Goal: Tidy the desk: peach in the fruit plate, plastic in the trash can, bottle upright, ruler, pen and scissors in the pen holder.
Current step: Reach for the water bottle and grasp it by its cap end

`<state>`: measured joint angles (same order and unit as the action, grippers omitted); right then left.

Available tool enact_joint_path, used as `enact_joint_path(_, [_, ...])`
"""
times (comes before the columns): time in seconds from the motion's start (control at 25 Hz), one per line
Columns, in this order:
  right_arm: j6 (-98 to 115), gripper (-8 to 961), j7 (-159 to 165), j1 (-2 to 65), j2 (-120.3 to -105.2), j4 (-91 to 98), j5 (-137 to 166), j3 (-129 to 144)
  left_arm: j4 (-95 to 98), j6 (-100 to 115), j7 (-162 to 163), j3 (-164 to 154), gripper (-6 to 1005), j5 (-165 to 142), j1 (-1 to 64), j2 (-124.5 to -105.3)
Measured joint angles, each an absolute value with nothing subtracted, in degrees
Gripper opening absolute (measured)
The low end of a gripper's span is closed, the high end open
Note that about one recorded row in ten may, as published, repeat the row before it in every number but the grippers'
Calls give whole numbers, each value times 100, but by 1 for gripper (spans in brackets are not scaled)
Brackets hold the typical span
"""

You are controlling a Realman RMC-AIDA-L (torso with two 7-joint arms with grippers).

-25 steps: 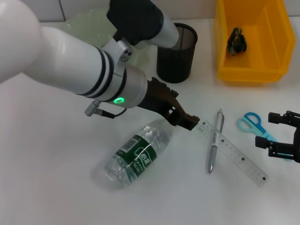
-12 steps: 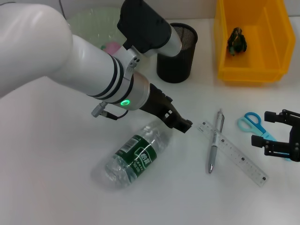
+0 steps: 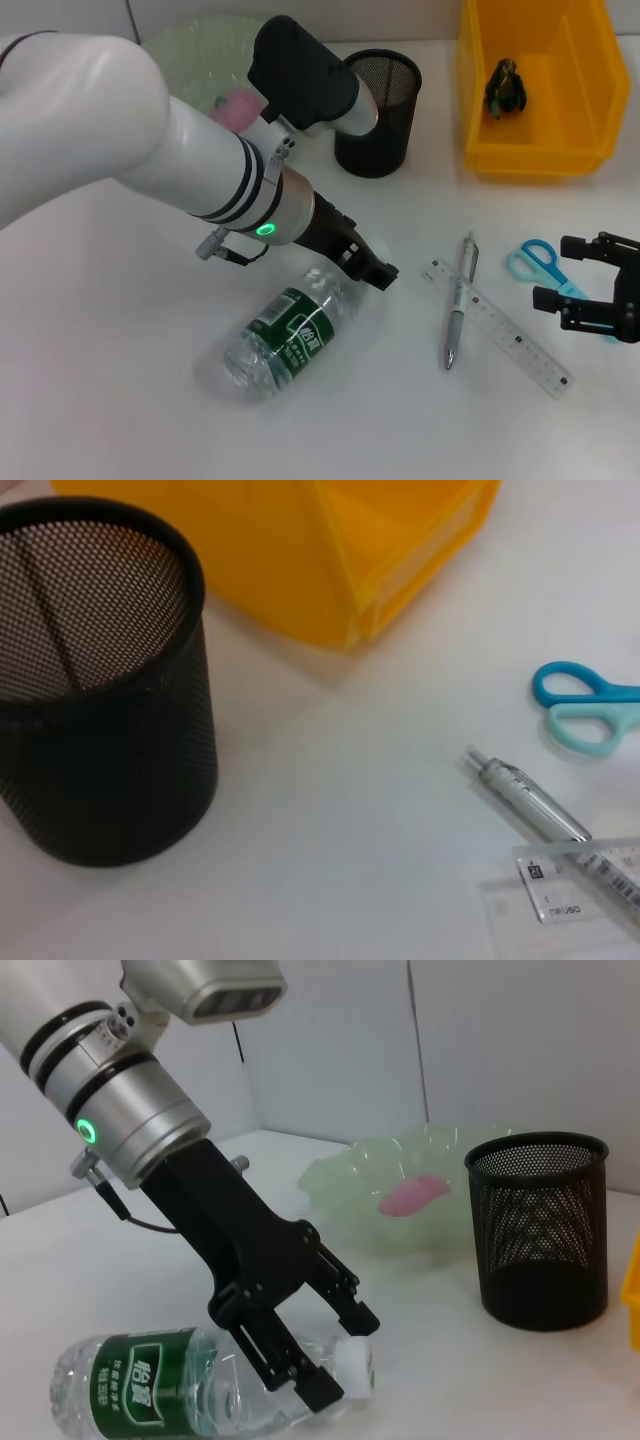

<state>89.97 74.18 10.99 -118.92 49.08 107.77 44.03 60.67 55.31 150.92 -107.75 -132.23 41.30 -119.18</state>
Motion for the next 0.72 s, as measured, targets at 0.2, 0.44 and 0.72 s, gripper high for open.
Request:
enact_joint_path(0.2, [8985, 825, 7417, 1119, -11892, 4892, 10777, 4403, 5914, 5423, 15057, -10856, 678, -13124, 4180, -11918])
enact_joint_path(0.44, [8931, 825, 7419, 1119, -11897, 4893, 10777, 4417, 5894, 5389, 15031, -10866, 672, -13111, 4189, -11918])
enact_joint_path(0.72, [8927, 825, 7420, 1141, -11900, 4818, 10775, 4414, 5768, 5567, 14930, -10875, 636, -13110, 4334, -11918])
